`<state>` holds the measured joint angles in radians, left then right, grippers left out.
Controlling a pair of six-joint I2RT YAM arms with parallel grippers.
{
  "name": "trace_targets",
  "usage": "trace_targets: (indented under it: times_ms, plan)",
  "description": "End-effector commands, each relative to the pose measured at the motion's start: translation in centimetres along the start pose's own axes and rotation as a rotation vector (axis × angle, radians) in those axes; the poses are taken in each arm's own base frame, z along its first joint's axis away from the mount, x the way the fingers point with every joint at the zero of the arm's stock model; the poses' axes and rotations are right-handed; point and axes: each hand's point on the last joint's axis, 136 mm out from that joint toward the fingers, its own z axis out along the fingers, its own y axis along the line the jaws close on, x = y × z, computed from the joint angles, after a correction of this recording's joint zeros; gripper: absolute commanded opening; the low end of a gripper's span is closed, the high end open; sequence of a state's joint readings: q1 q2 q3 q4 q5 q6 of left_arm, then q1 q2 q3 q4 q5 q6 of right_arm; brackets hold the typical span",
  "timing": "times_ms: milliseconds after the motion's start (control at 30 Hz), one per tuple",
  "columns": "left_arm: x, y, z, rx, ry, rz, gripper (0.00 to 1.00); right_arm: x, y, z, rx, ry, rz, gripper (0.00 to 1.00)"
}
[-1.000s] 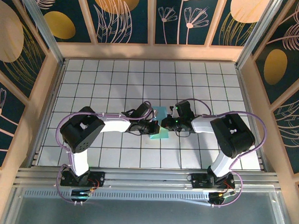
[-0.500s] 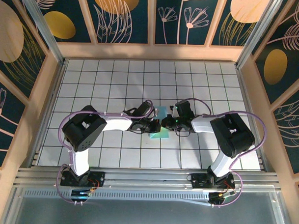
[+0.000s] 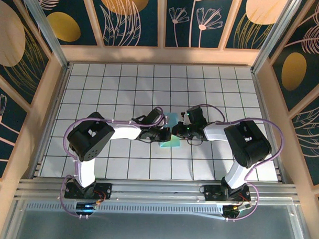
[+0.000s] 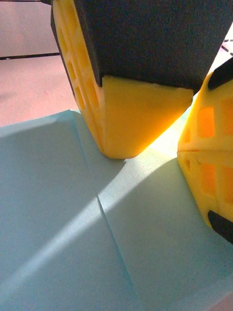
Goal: Fold a paper plane with a square sheet of paper (fold left side to right side)
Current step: Fold the triangle a second time at the center of the table.
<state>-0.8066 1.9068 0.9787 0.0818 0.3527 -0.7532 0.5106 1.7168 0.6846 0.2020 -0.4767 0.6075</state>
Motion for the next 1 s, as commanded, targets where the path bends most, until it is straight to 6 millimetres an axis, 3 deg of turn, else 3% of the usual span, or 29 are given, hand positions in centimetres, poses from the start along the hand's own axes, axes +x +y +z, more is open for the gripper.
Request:
trace_targets:
  times_ms: [0, 500, 967]
  plan:
    - [1.5, 2.3, 0.3, -0.055, 0.026, -0.023, 0.00, 3.4, -4.8, 0.8, 0.168, 0.103, 0.054, 0.00]
    - [4.7, 3.7, -1.4, -0.055, 0.067, -0.020, 0.00, 3.4, -5.6, 0.6, 0.180, 0.118, 0.061, 0.00]
    - [5.9, 4.9, -2.3, -0.092, 0.079, 0.009, 0.00, 3.4, -5.8, 0.5, 0.188, 0.121, 0.063, 0.00]
